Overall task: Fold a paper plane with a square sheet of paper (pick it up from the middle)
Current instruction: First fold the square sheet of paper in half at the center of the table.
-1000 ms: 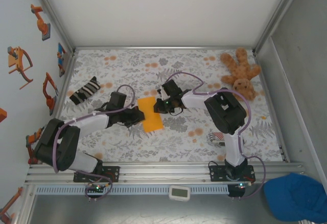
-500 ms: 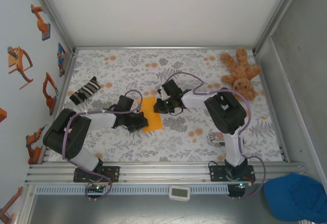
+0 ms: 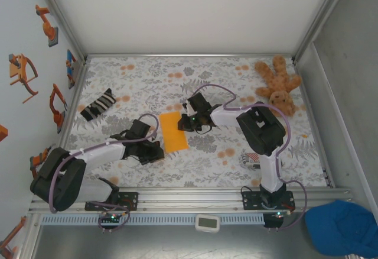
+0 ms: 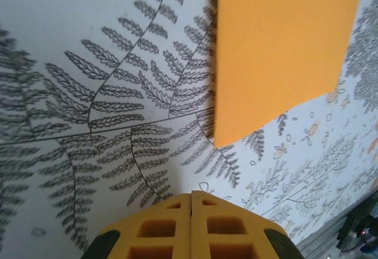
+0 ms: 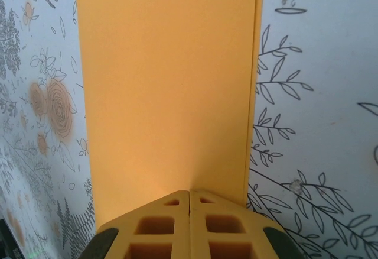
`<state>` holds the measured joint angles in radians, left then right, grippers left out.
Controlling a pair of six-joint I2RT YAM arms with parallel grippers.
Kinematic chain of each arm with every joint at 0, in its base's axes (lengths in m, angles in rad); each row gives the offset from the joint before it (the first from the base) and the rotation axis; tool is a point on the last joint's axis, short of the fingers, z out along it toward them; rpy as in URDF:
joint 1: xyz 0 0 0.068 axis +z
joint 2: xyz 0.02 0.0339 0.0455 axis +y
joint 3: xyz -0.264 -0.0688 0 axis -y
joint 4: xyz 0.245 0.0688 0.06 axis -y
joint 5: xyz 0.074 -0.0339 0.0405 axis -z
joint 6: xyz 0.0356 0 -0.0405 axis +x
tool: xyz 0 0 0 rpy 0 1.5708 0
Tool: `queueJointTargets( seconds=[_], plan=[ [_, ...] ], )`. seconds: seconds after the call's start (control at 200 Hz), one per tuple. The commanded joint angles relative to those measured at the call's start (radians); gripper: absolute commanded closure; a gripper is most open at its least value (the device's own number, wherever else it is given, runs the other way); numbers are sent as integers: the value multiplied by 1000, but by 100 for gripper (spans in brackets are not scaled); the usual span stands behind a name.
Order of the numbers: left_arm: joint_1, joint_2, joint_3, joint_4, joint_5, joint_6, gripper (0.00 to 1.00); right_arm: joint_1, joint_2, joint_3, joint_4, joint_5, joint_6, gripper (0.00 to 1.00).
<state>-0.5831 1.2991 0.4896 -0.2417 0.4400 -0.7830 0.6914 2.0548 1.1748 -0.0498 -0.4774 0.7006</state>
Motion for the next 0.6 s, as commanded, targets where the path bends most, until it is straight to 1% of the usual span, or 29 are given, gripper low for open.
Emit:
queueJointTargets(
  seconds=[0.0,0.16,0.225,0.3,0.411,0.486,0.541,0.596],
  plan=[
    [-3,-34,94,-44,-40,-16,94,-16,98,-139,-255,261,39,100],
    [3,18,183,9,-78,-32,87,-13,-19,-175,-222,279,121,100],
    [10,51,211,44,-80,-43,85,-12,-55,-172,-212,281,139,100],
    [24,89,241,85,-74,-49,79,-9,-102,-172,-178,268,140,100],
    [54,133,273,128,-49,-56,73,-6,-206,-181,-95,223,158,100],
    [73,135,266,156,-38,-67,68,-7,-299,-199,-34,207,181,94],
    [83,134,259,165,-38,-70,66,-7,-358,-208,-38,243,197,89],
    [94,137,257,174,-28,-70,62,-7,-409,-220,-51,290,210,85]
  ],
)
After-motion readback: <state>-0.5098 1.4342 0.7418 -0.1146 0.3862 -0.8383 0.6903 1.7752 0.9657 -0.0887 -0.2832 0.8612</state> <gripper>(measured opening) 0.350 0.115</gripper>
